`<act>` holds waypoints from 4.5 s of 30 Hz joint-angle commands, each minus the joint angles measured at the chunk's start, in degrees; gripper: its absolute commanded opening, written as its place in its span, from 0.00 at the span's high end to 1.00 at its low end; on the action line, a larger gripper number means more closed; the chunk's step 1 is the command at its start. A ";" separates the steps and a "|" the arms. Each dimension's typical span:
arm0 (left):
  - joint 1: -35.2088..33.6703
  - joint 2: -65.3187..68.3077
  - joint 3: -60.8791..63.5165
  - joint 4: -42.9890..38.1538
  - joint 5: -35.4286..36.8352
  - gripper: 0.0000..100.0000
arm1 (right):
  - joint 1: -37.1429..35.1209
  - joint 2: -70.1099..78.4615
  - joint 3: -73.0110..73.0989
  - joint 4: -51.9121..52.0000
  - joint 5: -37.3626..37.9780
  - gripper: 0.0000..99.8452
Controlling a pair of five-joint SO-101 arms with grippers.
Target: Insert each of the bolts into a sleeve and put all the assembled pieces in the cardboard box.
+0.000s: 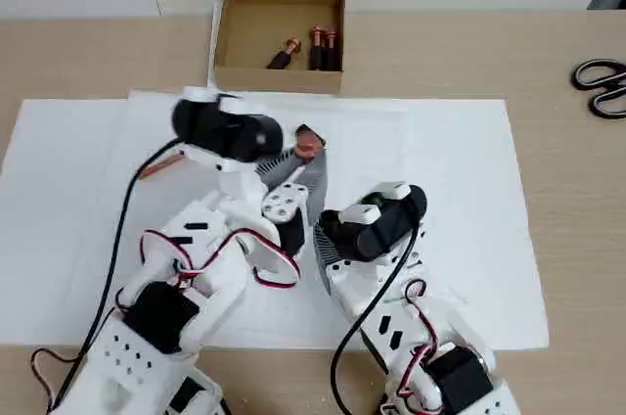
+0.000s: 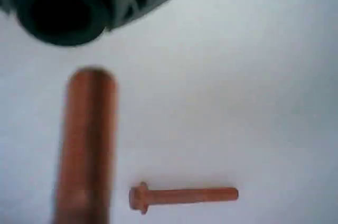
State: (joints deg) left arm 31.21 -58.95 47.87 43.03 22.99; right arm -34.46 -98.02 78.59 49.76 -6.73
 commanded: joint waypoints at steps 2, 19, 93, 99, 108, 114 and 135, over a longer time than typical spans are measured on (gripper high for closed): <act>0.53 -1.23 1.10 -1.93 0.35 0.99 | -0.57 -0.75 -0.53 -1.36 -0.70 1.00; 2.02 -1.14 3.38 -3.16 0.26 0.99 | -0.57 -0.48 -0.53 -2.68 -0.70 1.00; -20.57 -1.58 -12.70 39.82 -5.54 0.76 | 5.05 -0.48 -0.70 -2.24 -0.62 1.00; -29.63 -1.58 -12.79 43.52 -16.00 0.76 | 12.35 -0.40 -0.70 -2.33 -0.44 1.00; -33.05 -1.58 -12.79 43.60 -15.91 0.76 | 20.97 17.19 -13.89 -8.66 2.99 1.00; -33.05 -1.58 -12.62 43.60 -15.91 0.76 | 20.88 45.41 -29.98 -18.15 2.81 1.00; -33.05 -1.58 -8.40 43.34 -16.09 0.76 | 15.25 109.76 -74.46 -54.55 2.99 1.00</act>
State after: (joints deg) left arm -1.49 -59.91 39.69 86.37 7.43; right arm -19.16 9.05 11.60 -1.49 -4.35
